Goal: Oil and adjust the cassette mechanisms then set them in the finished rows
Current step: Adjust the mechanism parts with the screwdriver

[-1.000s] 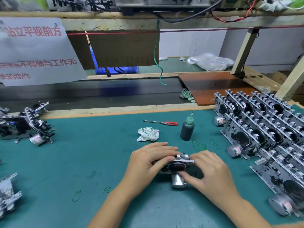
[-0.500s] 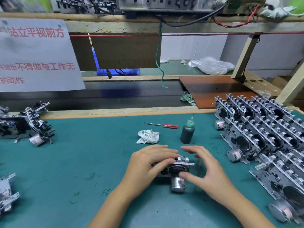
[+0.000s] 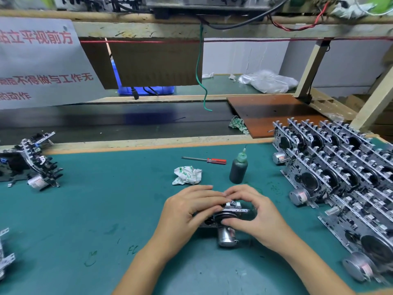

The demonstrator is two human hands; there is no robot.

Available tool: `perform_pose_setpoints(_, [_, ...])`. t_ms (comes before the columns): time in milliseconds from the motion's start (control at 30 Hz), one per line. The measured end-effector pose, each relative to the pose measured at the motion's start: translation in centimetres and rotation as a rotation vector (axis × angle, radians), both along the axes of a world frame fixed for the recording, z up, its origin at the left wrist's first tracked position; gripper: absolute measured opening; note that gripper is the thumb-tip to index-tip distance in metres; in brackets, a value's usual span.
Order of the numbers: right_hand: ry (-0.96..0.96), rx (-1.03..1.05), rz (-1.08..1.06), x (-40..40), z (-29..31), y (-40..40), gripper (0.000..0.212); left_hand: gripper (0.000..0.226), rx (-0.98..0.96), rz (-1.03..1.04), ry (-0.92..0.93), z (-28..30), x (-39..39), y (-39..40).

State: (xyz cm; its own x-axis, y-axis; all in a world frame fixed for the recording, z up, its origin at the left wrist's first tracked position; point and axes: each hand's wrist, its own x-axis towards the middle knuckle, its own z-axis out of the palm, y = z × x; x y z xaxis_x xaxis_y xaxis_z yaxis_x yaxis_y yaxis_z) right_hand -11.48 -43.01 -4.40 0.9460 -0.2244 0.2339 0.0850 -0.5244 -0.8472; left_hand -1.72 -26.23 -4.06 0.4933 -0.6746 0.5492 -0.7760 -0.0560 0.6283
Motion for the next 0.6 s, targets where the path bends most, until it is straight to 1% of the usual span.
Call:
perform_pose_setpoints(67, [0.037,-0.15,-0.04,-0.7,-0.4,0.0,0.044,0.026,-0.009,0.002,0.006,-0.1,0.0,0.0])
perform_pose_setpoints(133, [0.0,-0.409,-0.131,-1.6,-0.7,-0.2,0.051,0.026,-0.003,-0.001,0.013,0.0,0.0,0.1])
perform_pose_setpoints(200, [-0.075,-0.646,-0.173,-2.2,-1.1,-0.4,0.045,0.026,-0.003,-0.001,0.016,0.1,-0.1,0.1])
perform_pose_setpoints(267, [-0.07,-0.765,-0.159,-2.5,-1.4,-0.5,0.042,0.026,0.001,0.0,0.014,0.2,-0.1,0.0])
perform_pose_setpoints(467, [-0.058,-0.826,-0.133,-2.6,-1.0,-0.6,0.041,0.025,0.001,0.011,0.012,0.3,-0.2,0.0])
perform_pose_setpoints(533, [-0.06,-0.798,-0.142,-2.4,-0.3,-0.7,0.044,0.025,-0.002,0.005,0.023,0.4,-0.2,0.0])
perform_pose_setpoints(600, [-0.093,-0.738,-0.163,-2.1,0.8,-0.9,0.045,0.022,-0.001,-0.003,0.08,0.5,-0.2,0.0])
